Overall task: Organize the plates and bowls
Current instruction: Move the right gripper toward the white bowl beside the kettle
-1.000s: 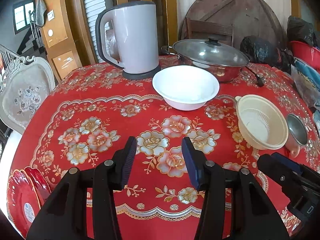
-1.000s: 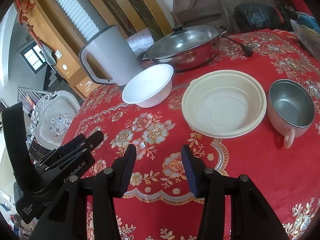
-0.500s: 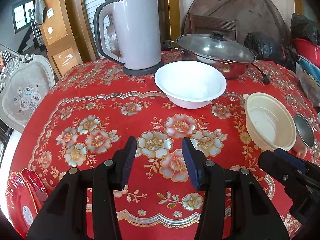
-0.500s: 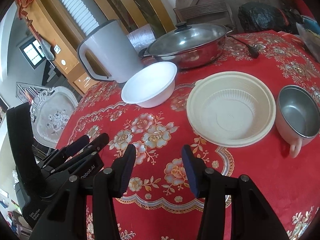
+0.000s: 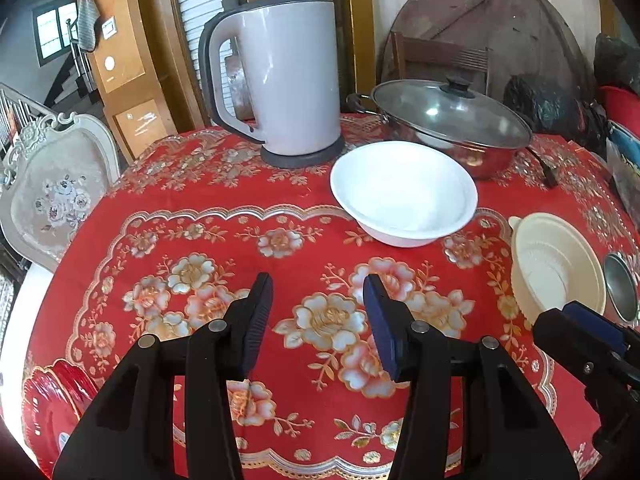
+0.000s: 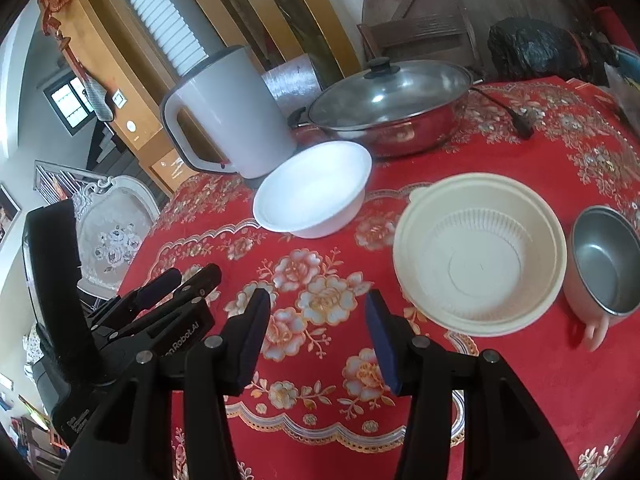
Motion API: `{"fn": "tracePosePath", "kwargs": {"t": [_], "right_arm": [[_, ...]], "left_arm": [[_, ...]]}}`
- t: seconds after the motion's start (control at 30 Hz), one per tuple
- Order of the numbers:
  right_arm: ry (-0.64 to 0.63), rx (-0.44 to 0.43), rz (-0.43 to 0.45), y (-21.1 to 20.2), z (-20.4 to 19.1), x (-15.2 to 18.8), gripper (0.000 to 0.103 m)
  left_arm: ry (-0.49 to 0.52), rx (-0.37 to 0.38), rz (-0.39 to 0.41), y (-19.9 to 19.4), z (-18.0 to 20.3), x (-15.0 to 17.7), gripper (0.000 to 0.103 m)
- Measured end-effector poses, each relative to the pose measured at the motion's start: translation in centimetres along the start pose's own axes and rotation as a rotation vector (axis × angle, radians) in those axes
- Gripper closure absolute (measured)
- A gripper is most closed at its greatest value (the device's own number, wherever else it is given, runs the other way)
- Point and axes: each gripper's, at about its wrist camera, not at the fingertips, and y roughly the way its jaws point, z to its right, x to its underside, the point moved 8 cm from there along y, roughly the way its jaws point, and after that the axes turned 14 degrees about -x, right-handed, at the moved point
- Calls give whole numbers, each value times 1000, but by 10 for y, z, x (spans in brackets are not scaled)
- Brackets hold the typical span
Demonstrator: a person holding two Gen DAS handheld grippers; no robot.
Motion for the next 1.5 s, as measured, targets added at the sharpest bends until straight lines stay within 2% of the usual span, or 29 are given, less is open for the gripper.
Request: {"fn": "tracePosePath", "kwargs": {"t": [0.5,0.73,0.93,1.13,1.37,1.5], "right_arm": [[8,3,10,7,3,-18,53],[-1,4,0,17,7,-30,52],[-7,-23,-6,32,10,-45,51],[-7,-54,-23,52,15,-62,51],[33,-81,-45,68,22,-57,51],[69,-104,-4,68,28,-56,51]], "left_arm": [[-29,-13,-3,12,-6,-12,56],[-56,-28,-32,29,-9,-26,56],[-108,3,-86,43,-12,-43,56],[-110,19,-117,54,-7,-54,56],[-122,46,-154,72,1,-58,56],[-130,65,-167,80,8,-59,56]]}}
